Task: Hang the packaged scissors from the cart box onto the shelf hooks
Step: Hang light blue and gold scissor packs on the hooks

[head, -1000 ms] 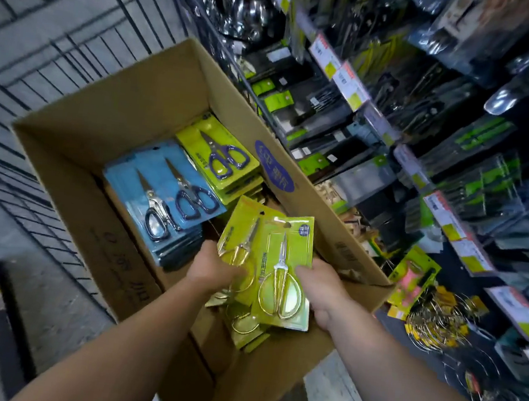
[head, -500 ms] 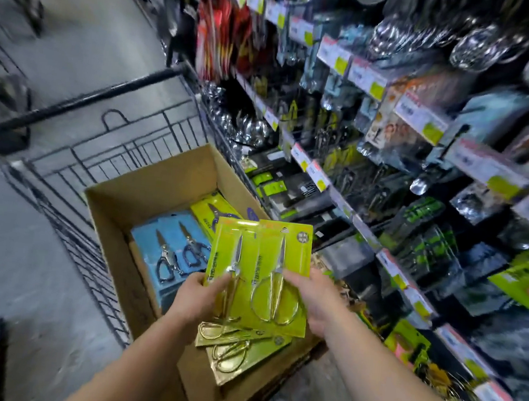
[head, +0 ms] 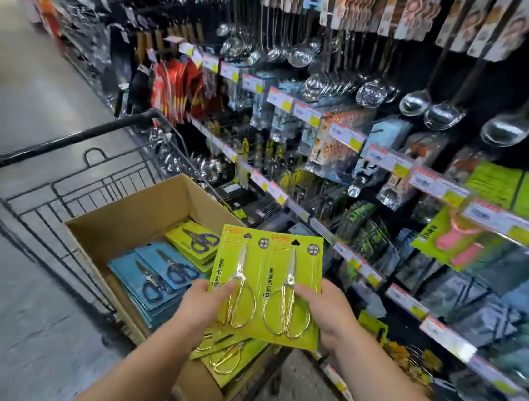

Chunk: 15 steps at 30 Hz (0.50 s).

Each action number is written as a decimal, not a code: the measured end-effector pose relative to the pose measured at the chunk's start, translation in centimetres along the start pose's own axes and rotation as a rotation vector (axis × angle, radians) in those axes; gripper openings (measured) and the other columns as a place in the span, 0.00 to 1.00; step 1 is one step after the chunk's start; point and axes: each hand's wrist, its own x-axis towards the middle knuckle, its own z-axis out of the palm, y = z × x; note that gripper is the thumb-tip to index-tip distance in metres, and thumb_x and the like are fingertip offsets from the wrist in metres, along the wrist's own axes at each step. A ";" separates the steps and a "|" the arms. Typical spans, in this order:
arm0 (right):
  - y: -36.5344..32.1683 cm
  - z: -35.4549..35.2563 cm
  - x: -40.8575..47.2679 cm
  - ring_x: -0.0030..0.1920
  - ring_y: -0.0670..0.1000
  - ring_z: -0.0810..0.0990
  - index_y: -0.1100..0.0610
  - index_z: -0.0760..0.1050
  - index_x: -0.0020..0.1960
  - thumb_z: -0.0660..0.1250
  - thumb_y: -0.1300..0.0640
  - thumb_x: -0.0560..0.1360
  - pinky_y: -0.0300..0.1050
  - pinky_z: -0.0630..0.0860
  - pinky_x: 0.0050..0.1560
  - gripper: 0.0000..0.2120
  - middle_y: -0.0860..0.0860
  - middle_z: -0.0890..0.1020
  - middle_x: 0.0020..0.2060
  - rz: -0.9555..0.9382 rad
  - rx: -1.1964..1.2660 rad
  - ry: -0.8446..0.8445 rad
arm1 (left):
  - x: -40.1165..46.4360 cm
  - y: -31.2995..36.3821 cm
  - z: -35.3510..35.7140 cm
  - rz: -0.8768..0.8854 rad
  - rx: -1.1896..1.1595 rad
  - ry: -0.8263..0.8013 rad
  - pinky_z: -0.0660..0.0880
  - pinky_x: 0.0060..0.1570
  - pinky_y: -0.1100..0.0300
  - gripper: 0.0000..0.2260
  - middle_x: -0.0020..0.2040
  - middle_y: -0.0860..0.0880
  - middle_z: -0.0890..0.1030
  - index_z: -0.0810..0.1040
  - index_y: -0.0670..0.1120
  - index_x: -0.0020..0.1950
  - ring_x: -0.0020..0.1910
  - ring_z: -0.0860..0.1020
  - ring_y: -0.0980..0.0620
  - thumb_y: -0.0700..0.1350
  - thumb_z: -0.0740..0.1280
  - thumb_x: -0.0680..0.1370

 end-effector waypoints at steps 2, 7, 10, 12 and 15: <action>1.2 -0.2 -2.2 0.47 0.55 0.85 0.55 0.78 0.57 0.72 0.55 0.75 0.57 0.82 0.51 0.11 0.52 0.86 0.48 -0.020 0.007 0.024 | -1.2 -0.3 -0.1 0.015 -0.009 -0.041 0.67 0.70 0.44 0.36 0.74 0.42 0.68 0.63 0.43 0.77 0.70 0.70 0.41 0.58 0.70 0.76; 3.9 -2.7 -7.5 0.67 0.56 0.73 0.57 0.67 0.72 0.74 0.44 0.71 0.53 0.71 0.67 0.35 0.49 0.74 0.67 -0.053 0.027 0.160 | -4.4 -0.6 2.0 0.028 0.013 -0.152 0.64 0.70 0.47 0.35 0.76 0.42 0.65 0.59 0.43 0.79 0.73 0.66 0.41 0.55 0.69 0.78; 7.0 -6.2 -8.5 0.67 0.56 0.74 0.54 0.69 0.71 0.74 0.26 0.55 0.56 0.72 0.67 0.53 0.49 0.75 0.68 -0.089 -0.004 0.288 | -6.5 -0.5 4.7 0.050 0.081 -0.245 0.67 0.61 0.58 0.21 0.64 0.48 0.75 0.71 0.41 0.68 0.60 0.72 0.49 0.50 0.69 0.79; 7.1 -8.1 -11.3 0.62 0.54 0.77 0.59 0.70 0.69 0.74 0.34 0.64 0.53 0.73 0.65 0.43 0.51 0.78 0.64 -0.081 0.046 0.356 | -8.4 0.0 6.7 0.099 0.134 -0.307 0.67 0.51 0.63 0.11 0.54 0.51 0.75 0.72 0.46 0.59 0.50 0.73 0.54 0.47 0.68 0.80; 8.1 -11.6 -15.1 0.50 0.47 0.74 0.55 0.67 0.51 0.70 0.52 0.77 0.41 0.69 0.54 0.12 0.44 0.75 0.47 -0.092 0.172 0.423 | -11.2 0.2 10.4 0.158 0.263 -0.383 0.73 0.45 0.62 0.13 0.53 0.50 0.81 0.77 0.44 0.56 0.47 0.79 0.54 0.48 0.72 0.76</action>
